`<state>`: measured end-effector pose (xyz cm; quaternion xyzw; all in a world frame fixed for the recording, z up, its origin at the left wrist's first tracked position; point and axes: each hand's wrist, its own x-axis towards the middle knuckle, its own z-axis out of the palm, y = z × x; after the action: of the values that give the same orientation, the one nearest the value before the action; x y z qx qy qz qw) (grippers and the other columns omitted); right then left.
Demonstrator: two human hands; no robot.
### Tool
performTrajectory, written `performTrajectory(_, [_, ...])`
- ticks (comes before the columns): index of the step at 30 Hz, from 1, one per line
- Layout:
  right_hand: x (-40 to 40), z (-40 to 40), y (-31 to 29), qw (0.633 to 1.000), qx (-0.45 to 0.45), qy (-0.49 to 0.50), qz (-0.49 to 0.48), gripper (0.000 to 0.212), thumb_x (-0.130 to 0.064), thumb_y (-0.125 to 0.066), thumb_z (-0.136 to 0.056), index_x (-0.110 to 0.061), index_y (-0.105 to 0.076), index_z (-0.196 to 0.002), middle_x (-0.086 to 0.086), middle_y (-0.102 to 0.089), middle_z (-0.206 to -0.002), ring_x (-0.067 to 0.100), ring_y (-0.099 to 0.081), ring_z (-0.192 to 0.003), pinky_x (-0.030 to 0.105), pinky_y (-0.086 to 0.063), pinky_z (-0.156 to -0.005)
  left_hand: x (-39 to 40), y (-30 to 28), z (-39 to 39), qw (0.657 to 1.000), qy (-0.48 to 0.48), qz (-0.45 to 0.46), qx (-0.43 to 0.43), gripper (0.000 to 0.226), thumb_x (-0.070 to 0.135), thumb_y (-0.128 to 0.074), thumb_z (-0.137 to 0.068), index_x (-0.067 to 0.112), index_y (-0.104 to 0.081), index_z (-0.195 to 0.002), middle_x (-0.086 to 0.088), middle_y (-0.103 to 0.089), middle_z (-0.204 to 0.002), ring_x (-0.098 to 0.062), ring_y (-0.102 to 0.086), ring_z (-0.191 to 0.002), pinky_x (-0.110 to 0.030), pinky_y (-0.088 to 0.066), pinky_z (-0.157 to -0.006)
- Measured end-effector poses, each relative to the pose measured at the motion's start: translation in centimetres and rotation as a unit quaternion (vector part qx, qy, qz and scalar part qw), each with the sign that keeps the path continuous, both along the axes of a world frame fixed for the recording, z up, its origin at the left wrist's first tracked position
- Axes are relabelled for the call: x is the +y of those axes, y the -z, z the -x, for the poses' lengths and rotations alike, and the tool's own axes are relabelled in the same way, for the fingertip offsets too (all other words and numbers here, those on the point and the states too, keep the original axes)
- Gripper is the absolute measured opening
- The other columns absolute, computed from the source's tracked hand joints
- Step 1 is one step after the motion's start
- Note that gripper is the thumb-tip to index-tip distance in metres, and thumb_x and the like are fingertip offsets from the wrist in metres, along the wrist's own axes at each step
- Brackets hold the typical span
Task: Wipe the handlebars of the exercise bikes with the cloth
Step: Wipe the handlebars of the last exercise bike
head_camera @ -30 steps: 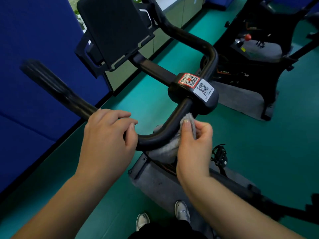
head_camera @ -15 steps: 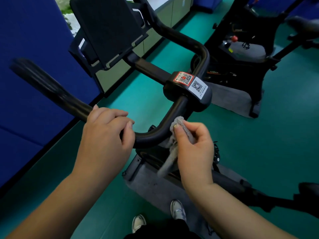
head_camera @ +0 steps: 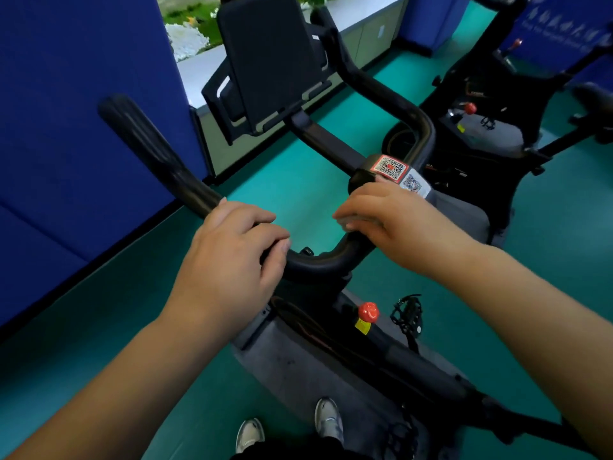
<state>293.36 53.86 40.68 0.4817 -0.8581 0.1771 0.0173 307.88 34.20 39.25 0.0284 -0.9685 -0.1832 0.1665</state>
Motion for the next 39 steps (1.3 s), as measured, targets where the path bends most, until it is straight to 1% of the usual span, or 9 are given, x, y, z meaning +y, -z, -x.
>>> performTrajectory(4, [-1.7, 2.4, -1.4, 0.997, 0.032, -0.006, -0.063, 0.019, -0.014, -0.059, -0.090, -0.014, -0.073, -0.103, 0.006, -0.066, -0.106, 0.028, -0.063, -0.095, 0.045, -0.052, -0.085, -0.1, -0.2, -0.1, 1.000, -0.002, -0.005, -0.005, 0.036, 0.039, -0.042, -0.092, 0.021, -0.072, -0.103, 0.004, -0.063, -0.108, -0.017, -0.047, -0.111, -0.033, -0.027, -0.108])
performTrajectory(8, [-2.4, 2.9, -1.2, 0.976, 0.060, -0.043, -0.205, 0.024, -0.027, -0.050, -0.098, -0.021, -0.068, -0.111, -0.002, -0.067, -0.115, 0.020, -0.057, -0.113, 0.035, -0.023, -0.114, -0.2, -0.2, -0.3, 1.000, -0.002, -0.011, -0.003, 0.033, 0.039, -0.045, -0.091, 0.023, -0.071, -0.103, 0.005, -0.062, -0.108, -0.016, -0.047, -0.111, -0.034, -0.030, -0.106])
performTrajectory(10, [-2.8, 1.7, -1.6, 0.979, 0.010, -0.027, -0.201, 0.024, -0.031, -0.045, -0.099, -0.023, -0.067, -0.105, -0.005, -0.068, -0.108, 0.015, -0.057, -0.112, 0.031, -0.012, -0.116, -0.3, -0.1, -0.3, 1.000, -0.001, -0.011, -0.003, 0.033, 0.039, -0.044, -0.091, 0.024, -0.071, -0.103, 0.006, -0.061, -0.109, -0.015, -0.046, -0.112, -0.034, -0.031, -0.106])
performTrajectory(13, [-4.3, -1.0, -1.7, 0.977, -0.074, -0.036, -0.196, 0.024, -0.034, -0.043, -0.099, -0.026, -0.065, -0.105, -0.010, -0.060, -0.088, 0.013, -0.055, -0.100, 0.031, -0.035, -0.102, -0.4, -0.1, -0.4, 1.000, 0.000, -0.011, -0.003, 0.034, 0.040, -0.044, -0.091, 0.024, -0.070, -0.104, 0.006, -0.061, -0.110, -0.014, -0.046, -0.112, -0.029, -0.030, -0.103])
performTrajectory(17, [-5.0, -1.5, -2.6, 0.970, -0.097, -0.037, -0.222, 0.021, -0.032, -0.047, -0.099, -0.022, -0.064, -0.106, -0.001, -0.067, -0.103, 0.018, -0.059, -0.099, 0.031, -0.043, -0.087, -0.8, -0.3, -0.7, 1.000, 0.005, -0.010, -0.006, 0.040, 0.044, -0.039, -0.091, 0.024, -0.069, -0.109, 0.007, -0.060, -0.115, -0.014, -0.044, -0.117, -0.026, -0.029, -0.102])
performTrajectory(24, [-6.0, -1.8, -3.0, 0.951, -0.130, -0.008, -0.279, 0.023, -0.033, -0.045, -0.099, -0.019, -0.064, -0.102, 0.000, -0.064, -0.094, 0.019, -0.058, -0.090, 0.033, -0.045, -0.082, -2.1, -0.4, -1.2, 1.000, -0.019, -0.006, -0.010, 0.028, 0.038, -0.052, -0.093, 0.027, -0.067, -0.113, 0.008, -0.058, -0.122, -0.016, -0.042, -0.124, -0.035, -0.035, -0.102])
performTrajectory(29, [-7.7, -3.2, -3.0, 0.956, -0.216, 0.021, -0.199, 0.025, -0.031, -0.045, -0.101, -0.018, -0.062, -0.112, 0.001, -0.060, -0.098, 0.020, -0.058, -0.100, 0.026, -0.040, -0.076, -3.9, -0.8, -1.4, 0.998, -0.064, 0.005, -0.009, 0.027, 0.034, -0.053, -0.093, 0.028, -0.066, -0.116, 0.008, -0.056, -0.125, -0.017, -0.040, -0.126, -0.037, -0.034, -0.103])
performTrajectory(34, [-5.8, -3.0, -4.0, 0.944, -0.191, -0.012, -0.268, 0.027, -0.042, -0.040, -0.099, -0.026, -0.056, -0.114, -0.009, -0.057, -0.093, 0.012, -0.053, -0.089, 0.026, -0.040, -0.075, -4.3, -1.1, -1.3, 0.998, -0.068, -0.003, -0.001, 0.027, 0.029, -0.058, -0.090, 0.026, -0.067, -0.115, 0.008, -0.058, -0.122, -0.018, -0.041, -0.125, -0.036, -0.034, -0.103])
performTrajectory(39, [-6.8, -4.3, -3.1, 0.960, -0.192, 0.024, -0.200, 0.024, -0.036, -0.038, -0.101, -0.020, -0.055, -0.096, -0.001, -0.059, -0.087, 0.019, -0.056, -0.083, 0.034, -0.046, -0.075, -4.1, -1.0, -1.5, 0.997, -0.077, -0.007, -0.009, 0.028, 0.027, -0.058, -0.090, 0.026, -0.067, -0.116, 0.008, -0.057, -0.124, -0.018, -0.040, -0.127, -0.035, -0.032, -0.105])
